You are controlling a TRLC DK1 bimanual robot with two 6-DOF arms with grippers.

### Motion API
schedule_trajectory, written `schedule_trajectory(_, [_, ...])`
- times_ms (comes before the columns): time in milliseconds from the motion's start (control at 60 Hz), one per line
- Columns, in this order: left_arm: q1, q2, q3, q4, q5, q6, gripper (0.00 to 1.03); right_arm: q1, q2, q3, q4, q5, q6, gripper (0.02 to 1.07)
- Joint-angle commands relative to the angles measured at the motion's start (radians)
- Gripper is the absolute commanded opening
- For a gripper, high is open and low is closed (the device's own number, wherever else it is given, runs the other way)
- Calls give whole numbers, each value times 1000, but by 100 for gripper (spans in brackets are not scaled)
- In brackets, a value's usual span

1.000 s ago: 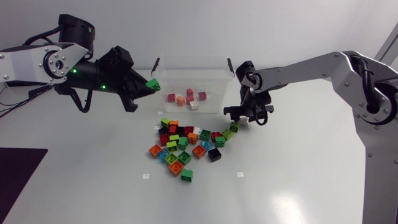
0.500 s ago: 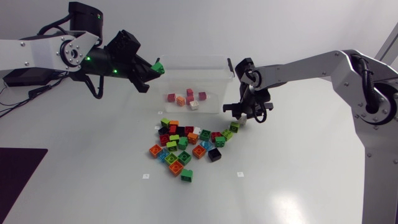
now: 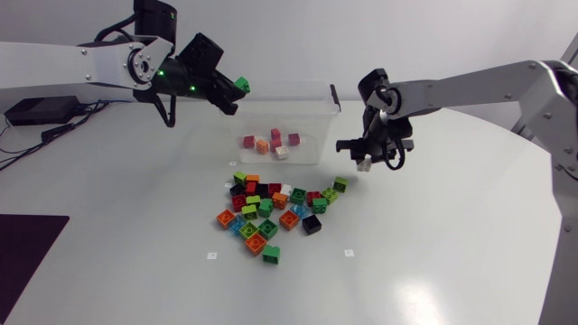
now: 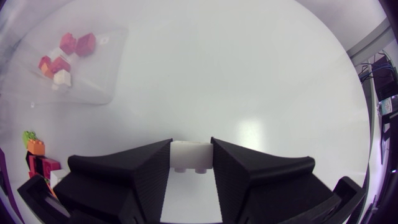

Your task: Place the duplo bricks in the container

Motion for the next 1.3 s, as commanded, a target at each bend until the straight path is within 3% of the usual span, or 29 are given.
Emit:
schedule_trajectory(0, [-14,58,65,8,-16,-37,24,-1,-89,-16,-14,3,-17,26])
schedule_trajectory(167, [-15,130,133,8,-45,-64,24,22,-159,7,-21,0,-26,26])
schedule_trajectory(217, [-12,150,152,7,-45,-78,29,31,-175,21,-30,0,-27,26])
schedule_trajectory(250, [-12,154,156,5,-47,-81,38,40,-185,30,-37,0,-27,26])
schedule_trajectory(317, [-15,154,148,4,-59,-83,75,60,-198,51,-49,-2,-27,26])
schedule_trajectory(350, [-15,147,140,4,-59,-81,86,68,-205,61,-50,-2,-27,26])
schedule_trajectory(417, [-18,119,114,4,-61,-77,96,86,-212,85,-57,-2,-30,26])
schedule_trajectory(633, [-17,-54,-42,4,-67,-31,99,141,-207,189,-67,-2,-38,26])
schedule_trajectory(783, [17,-172,-139,-59,-67,37,98,172,-179,263,-67,-2,-46,26])
schedule_trajectory(983, [40,-260,-297,-165,-67,178,98,198,-110,343,-49,-9,-53,26])
schedule_trajectory(1283, [74,-323,-498,-207,-67,290,98,226,-18,440,-14,-9,-69,26])
